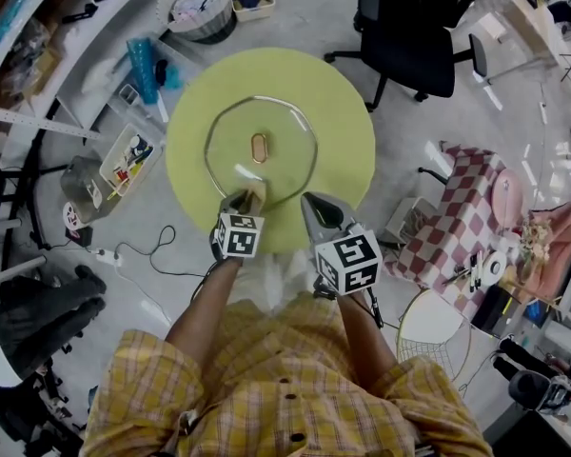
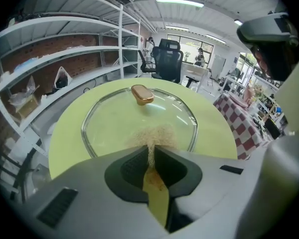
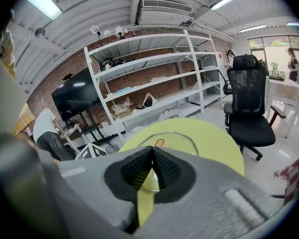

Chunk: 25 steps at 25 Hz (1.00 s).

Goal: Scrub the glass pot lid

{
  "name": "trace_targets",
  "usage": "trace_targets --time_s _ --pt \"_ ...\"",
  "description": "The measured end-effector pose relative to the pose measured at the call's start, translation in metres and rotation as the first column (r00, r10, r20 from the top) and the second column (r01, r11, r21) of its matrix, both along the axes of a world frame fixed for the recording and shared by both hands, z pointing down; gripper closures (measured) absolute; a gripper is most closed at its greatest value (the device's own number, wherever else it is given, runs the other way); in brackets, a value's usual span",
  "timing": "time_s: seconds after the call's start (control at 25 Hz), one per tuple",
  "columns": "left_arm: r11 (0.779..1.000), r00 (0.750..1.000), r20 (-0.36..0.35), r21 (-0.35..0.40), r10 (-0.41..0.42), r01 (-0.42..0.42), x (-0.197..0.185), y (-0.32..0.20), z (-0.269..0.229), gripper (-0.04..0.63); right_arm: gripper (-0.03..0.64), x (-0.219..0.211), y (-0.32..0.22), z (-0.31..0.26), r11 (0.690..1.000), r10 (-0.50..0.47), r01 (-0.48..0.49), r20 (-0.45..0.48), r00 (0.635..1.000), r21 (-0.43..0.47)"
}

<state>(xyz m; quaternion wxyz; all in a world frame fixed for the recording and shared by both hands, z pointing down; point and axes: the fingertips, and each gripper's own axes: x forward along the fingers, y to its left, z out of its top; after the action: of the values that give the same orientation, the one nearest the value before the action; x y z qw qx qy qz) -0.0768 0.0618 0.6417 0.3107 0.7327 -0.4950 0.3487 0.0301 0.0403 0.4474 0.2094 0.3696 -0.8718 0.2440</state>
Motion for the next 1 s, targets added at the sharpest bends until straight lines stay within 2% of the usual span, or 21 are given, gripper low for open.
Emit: trace_targets --time_s 0.28,0.72,0.84,1.0 --pt "0.999 0.999 -0.004 -0.008 0.047 -0.047 0.014 0.008 0.002 0.554 0.618 0.003 0.002 -0.001 1.0 0.014 -0.014 0.017 1.0 -0.008" --pt "0.997 0.996 -0.055 -0.032 0.075 -0.077 0.028 0.024 0.006 0.554 0.618 0.01 0.008 0.006 0.999 0.034 -0.034 0.023 0.999 -0.019" --pt "0.995 0.993 -0.082 -0.043 0.084 -0.088 0.033 0.031 -0.007 0.554 0.618 0.009 0.011 0.004 0.999 0.031 -0.03 0.023 0.999 -0.019" --pt "0.995 0.99 -0.098 -0.017 0.097 -0.099 0.037 0.03 -0.025 0.554 0.618 0.01 0.009 -0.001 0.999 0.032 -0.032 0.03 0.999 -0.016"
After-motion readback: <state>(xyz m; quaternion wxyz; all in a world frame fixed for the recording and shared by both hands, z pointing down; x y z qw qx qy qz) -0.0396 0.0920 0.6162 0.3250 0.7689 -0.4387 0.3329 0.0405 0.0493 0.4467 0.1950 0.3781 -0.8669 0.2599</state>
